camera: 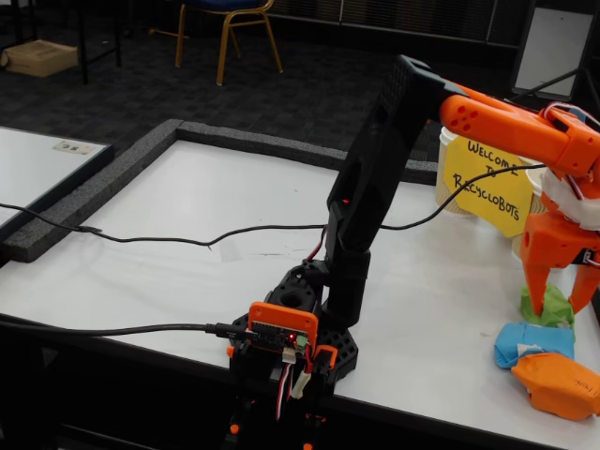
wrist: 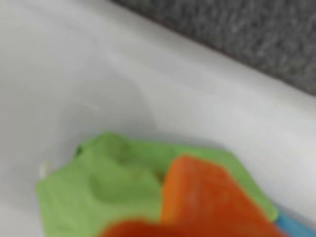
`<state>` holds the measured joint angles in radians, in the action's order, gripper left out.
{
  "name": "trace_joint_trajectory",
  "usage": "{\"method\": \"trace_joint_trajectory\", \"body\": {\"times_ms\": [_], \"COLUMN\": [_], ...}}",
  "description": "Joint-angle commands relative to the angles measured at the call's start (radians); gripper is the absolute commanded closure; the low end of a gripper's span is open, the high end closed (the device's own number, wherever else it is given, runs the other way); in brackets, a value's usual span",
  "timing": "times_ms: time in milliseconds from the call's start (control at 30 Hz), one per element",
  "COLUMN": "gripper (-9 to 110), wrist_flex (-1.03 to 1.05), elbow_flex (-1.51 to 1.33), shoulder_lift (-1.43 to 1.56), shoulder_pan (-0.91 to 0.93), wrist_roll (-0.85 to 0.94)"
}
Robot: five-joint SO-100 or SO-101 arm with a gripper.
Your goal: Sort rubbish by color.
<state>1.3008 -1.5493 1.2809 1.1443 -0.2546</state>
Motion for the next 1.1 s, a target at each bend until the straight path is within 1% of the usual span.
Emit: {"method": "trace_joint_trajectory", "body": {"times_ms": [0,300,600,1067], "gripper": [101,101,101,101], "wrist_flex": [-0.021,0.077,0.129,0.227], "elbow_flex": [0.084,0.187,0.187,0.181], "shoulder_lift": [0.112,0.219,0.489,0.854], "shoulder_pan": [0.012,-0.005,-0.008,-0.087], "wrist_roll": [-0.014,-0.014,-0.014,-0.012]}}
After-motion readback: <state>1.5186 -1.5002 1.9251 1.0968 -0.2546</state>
